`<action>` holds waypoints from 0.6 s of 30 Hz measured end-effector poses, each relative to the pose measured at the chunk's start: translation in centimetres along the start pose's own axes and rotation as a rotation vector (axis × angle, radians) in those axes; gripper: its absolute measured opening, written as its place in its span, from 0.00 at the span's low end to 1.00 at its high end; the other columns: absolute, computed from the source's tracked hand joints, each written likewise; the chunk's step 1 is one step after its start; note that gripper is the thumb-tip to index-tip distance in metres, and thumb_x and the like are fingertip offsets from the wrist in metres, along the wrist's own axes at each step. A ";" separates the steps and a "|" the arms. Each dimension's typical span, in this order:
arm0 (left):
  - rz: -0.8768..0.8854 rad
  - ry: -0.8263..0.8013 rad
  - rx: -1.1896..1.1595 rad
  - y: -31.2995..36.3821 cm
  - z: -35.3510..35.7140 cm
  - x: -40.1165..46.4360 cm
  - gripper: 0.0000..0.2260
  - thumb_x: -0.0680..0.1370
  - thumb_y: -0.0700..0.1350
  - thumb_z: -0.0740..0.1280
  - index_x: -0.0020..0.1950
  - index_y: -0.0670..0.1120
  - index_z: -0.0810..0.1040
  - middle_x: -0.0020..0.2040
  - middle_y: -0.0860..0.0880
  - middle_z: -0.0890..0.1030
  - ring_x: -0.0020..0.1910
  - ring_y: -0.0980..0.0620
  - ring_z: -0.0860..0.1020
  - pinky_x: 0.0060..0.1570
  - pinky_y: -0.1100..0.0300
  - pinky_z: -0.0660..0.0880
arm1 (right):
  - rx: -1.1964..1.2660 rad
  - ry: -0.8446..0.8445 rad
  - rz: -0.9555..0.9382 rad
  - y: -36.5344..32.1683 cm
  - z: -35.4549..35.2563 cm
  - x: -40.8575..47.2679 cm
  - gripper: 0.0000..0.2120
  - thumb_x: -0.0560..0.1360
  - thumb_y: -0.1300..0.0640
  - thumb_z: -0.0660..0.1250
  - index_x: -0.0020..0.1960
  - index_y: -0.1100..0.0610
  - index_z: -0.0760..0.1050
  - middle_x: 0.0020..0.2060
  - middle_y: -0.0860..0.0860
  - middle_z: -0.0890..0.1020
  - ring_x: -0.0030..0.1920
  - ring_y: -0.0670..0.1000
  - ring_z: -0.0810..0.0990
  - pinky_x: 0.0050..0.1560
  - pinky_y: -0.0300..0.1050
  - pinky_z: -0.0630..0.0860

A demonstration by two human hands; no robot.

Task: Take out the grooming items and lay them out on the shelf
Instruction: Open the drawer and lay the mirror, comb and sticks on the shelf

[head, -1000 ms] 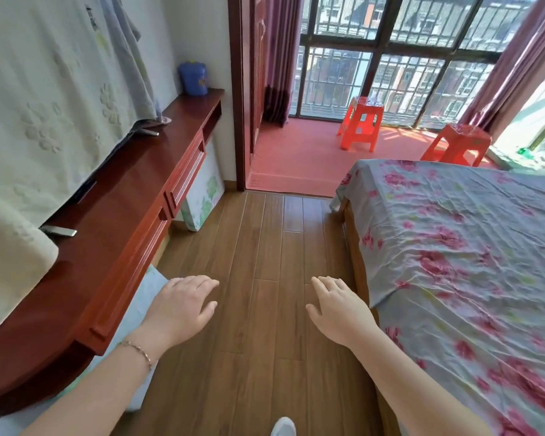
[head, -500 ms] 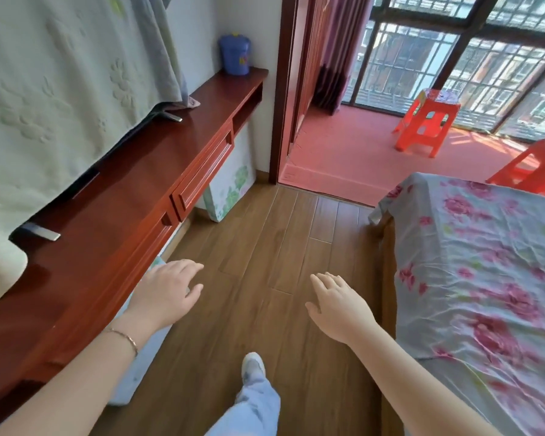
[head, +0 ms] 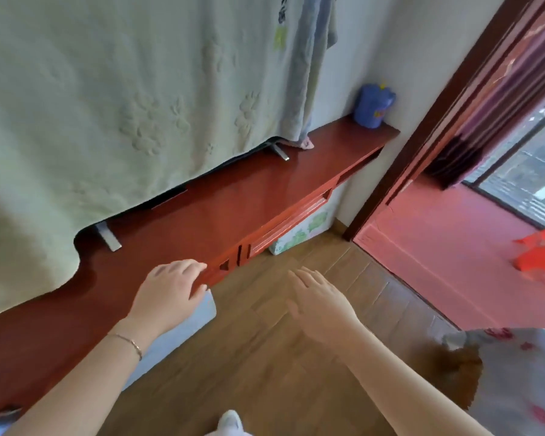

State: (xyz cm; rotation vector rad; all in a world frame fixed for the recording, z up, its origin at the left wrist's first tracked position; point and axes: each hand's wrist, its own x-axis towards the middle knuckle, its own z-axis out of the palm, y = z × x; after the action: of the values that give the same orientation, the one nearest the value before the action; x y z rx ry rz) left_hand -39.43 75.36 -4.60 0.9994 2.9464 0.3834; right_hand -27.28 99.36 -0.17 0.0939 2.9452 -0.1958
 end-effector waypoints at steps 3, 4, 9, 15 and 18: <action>-0.118 0.052 0.022 -2.4 -0.5 -0.5 0.17 0.77 0.51 0.63 0.65 0.48 0.75 0.63 0.51 0.77 0.63 0.52 0.74 0.62 0.54 0.69 | -0.003 -0.013 -0.138 -1.4 -1.0 5.1 0.27 0.79 0.52 0.52 0.76 0.56 0.51 0.75 0.50 0.57 0.75 0.49 0.50 0.73 0.42 0.46; -0.160 0.064 0.031 -3.2 -0.7 -0.9 0.17 0.77 0.51 0.63 0.64 0.48 0.75 0.62 0.51 0.78 0.62 0.52 0.75 0.60 0.54 0.70 | -0.020 -0.029 -0.188 -2.0 -1.0 6.5 0.27 0.79 0.52 0.53 0.76 0.56 0.51 0.75 0.50 0.57 0.75 0.48 0.50 0.73 0.42 0.45; -0.381 0.072 0.045 -5.5 -0.9 -3.6 0.16 0.74 0.49 0.68 0.60 0.46 0.78 0.57 0.50 0.80 0.56 0.49 0.79 0.55 0.51 0.73 | -0.124 -0.093 -0.413 -4.6 0.3 12.9 0.28 0.79 0.53 0.54 0.75 0.58 0.51 0.75 0.52 0.58 0.75 0.50 0.51 0.73 0.43 0.44; -0.629 0.105 0.045 -5.5 -0.5 -6.1 0.17 0.74 0.48 0.67 0.61 0.45 0.77 0.58 0.49 0.80 0.57 0.49 0.78 0.56 0.52 0.72 | -0.180 -0.169 -0.584 -6.9 1.9 16.6 0.27 0.80 0.52 0.53 0.76 0.58 0.50 0.75 0.52 0.57 0.75 0.50 0.51 0.73 0.42 0.44; -0.757 0.135 -0.031 -4.7 -0.1 -6.2 0.16 0.77 0.49 0.63 0.64 0.47 0.74 0.61 0.52 0.77 0.59 0.51 0.76 0.57 0.55 0.69 | -0.147 -0.212 -0.659 -6.7 2.4 17.5 0.26 0.80 0.51 0.53 0.76 0.57 0.52 0.74 0.51 0.59 0.74 0.49 0.54 0.73 0.43 0.49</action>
State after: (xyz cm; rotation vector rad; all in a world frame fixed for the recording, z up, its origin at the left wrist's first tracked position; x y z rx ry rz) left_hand -37.28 68.04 -6.05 -0.1885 3.1187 0.4651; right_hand -44.47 93.24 -5.01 -0.8631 2.6578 -0.0687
